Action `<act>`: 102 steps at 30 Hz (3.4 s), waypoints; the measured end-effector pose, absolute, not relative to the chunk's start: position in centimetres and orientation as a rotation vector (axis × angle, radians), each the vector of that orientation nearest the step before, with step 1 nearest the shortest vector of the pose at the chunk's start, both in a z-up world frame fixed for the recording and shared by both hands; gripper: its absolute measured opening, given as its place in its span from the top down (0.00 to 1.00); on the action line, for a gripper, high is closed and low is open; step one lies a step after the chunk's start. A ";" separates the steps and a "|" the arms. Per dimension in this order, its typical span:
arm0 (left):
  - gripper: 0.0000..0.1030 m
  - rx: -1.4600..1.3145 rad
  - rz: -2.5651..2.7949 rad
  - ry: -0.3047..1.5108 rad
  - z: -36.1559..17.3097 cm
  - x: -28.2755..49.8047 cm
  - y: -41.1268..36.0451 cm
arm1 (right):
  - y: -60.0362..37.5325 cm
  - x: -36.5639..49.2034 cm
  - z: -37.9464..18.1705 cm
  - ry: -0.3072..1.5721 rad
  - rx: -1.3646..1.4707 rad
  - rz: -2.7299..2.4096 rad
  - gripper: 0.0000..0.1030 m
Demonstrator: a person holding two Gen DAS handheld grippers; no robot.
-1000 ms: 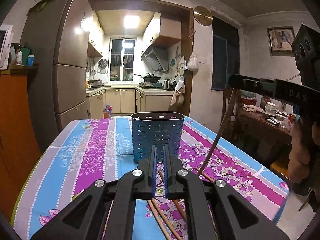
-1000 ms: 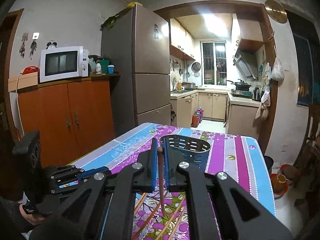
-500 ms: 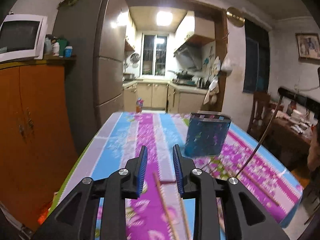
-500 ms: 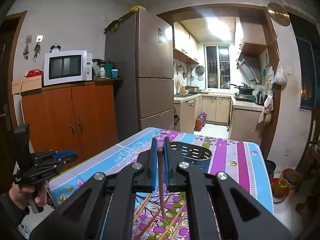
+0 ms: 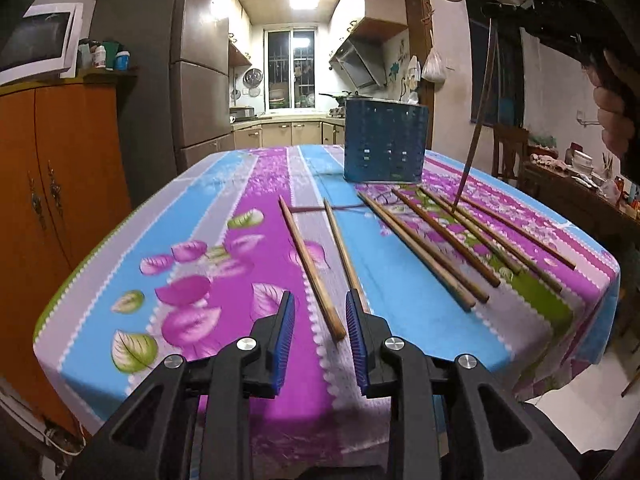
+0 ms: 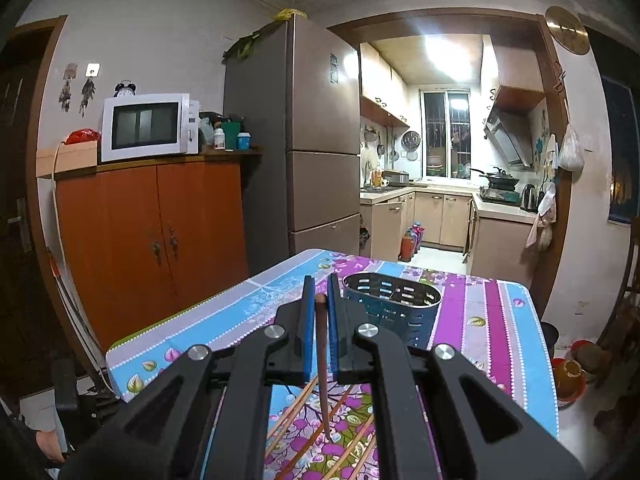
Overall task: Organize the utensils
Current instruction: 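Grasp a wooden chopstick with the left tool while the right tool holds its chopstick above the holder, then lower both chopsticks into the utensil holder and open both tools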
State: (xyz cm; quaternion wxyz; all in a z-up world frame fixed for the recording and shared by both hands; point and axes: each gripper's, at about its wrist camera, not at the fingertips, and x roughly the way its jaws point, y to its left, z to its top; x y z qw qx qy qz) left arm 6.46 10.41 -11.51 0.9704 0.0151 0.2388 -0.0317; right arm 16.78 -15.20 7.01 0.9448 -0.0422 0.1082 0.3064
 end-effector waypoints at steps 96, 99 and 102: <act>0.93 0.048 -0.220 0.387 14.6 41.5 2.7 | -14.9 40.4 12.7 0.409 -0.013 0.510 0.95; 0.92 0.047 -0.203 0.408 13.7 42.5 2.8 | -15.2 41.6 12.0 0.438 0.009 0.506 0.95; 0.80 0.045 -0.189 0.420 13.1 43.3 2.9 | -15.7 42.2 11.7 0.447 0.022 0.502 0.95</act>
